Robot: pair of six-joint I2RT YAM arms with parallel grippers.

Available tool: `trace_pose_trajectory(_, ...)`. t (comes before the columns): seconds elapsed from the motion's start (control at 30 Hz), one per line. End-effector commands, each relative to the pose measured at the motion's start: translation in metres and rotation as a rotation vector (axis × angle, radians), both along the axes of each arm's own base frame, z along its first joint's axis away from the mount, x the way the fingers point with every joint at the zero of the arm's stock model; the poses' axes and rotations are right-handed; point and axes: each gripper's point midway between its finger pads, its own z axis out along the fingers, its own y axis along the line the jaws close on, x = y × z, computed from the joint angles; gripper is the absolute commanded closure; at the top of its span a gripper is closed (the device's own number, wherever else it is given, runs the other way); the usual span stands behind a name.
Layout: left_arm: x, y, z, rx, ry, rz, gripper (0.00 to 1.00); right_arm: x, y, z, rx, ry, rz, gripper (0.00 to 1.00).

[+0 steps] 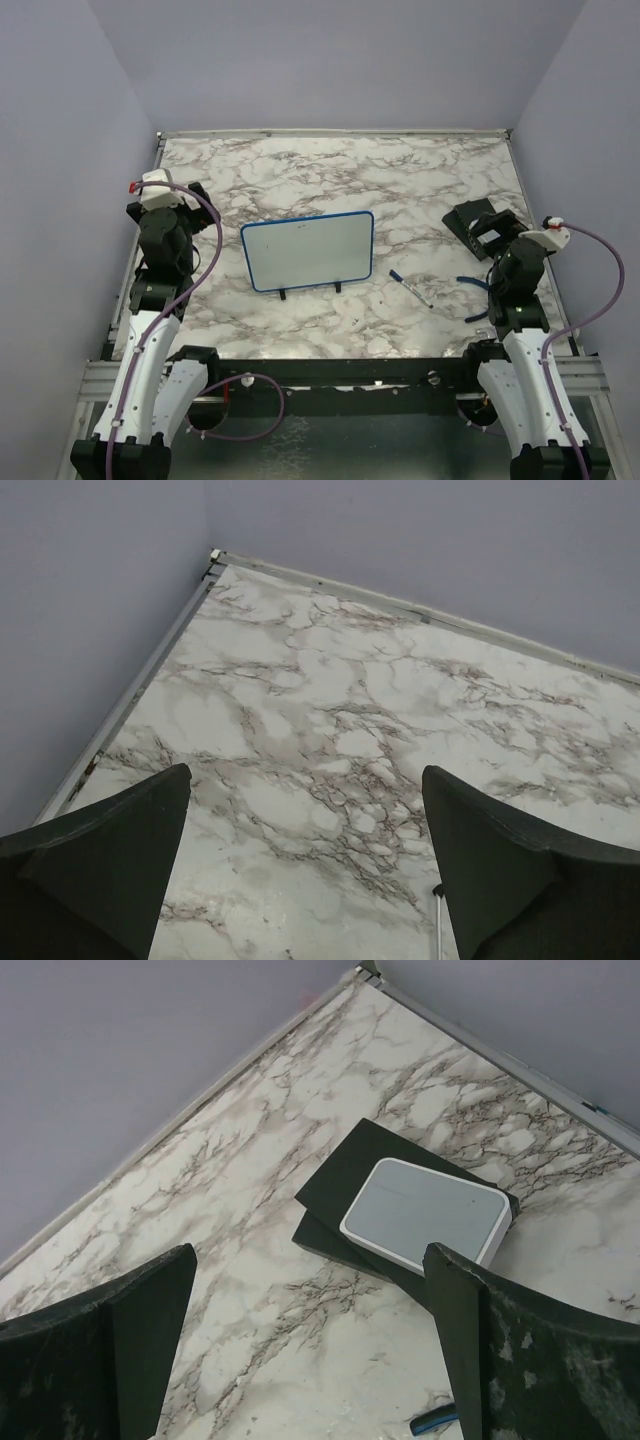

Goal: Write a sentence on the whiteboard
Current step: Open the whiteboard marker at the center of the board.

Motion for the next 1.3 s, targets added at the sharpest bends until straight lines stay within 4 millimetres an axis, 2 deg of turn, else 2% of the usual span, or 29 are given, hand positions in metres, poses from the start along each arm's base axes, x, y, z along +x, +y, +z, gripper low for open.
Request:
trace_pose_trajectory(0.0,0.002,0.005,0.004,0.0,0.0,0.03,0.01,0.002,0.004,0.012,0.03,0.005,0.007,0.0)
trace_pose_trajectory(0.13,0.005,0.005,0.003,-0.004,0.017,0.034,0.01,0.005,0.024,0.004,0.079,0.053,0.11,0.0)
trace_pose_trajectory(0.27,0.004,0.002,0.003,0.001,0.015,0.017,0.01,0.003,0.054,-0.027,0.186,0.203,0.243,0.02)
trace_pose_trajectory(0.4,0.002,0.005,0.0,0.004,0.016,0.03,0.01,-0.018,0.09,-0.071,0.392,0.444,0.353,0.15)
trace_pose_trajectory(0.5,0.0,0.007,0.0,0.01,0.014,0.038,0.01,-0.038,0.099,-0.092,0.492,0.55,0.331,0.16)
trace_pose_trajectory(0.63,-0.001,0.006,-0.001,0.01,0.013,0.032,0.01,-0.054,0.095,-0.1,0.546,0.606,0.251,0.16)
trace_pose_trajectory(0.83,-0.001,0.008,-0.003,0.021,0.021,0.04,0.01,-0.066,0.127,-0.115,0.729,0.704,0.315,0.16)
trace_pose_trajectory(1.13,-0.001,0.008,-0.003,0.022,0.022,0.045,0.01,-0.08,0.171,-0.143,0.724,0.833,0.377,0.16)
trace_pose_trajectory(1.27,-0.002,0.008,-0.004,0.023,0.022,0.046,0.01,-0.085,0.169,-0.159,0.689,0.849,0.336,0.16)
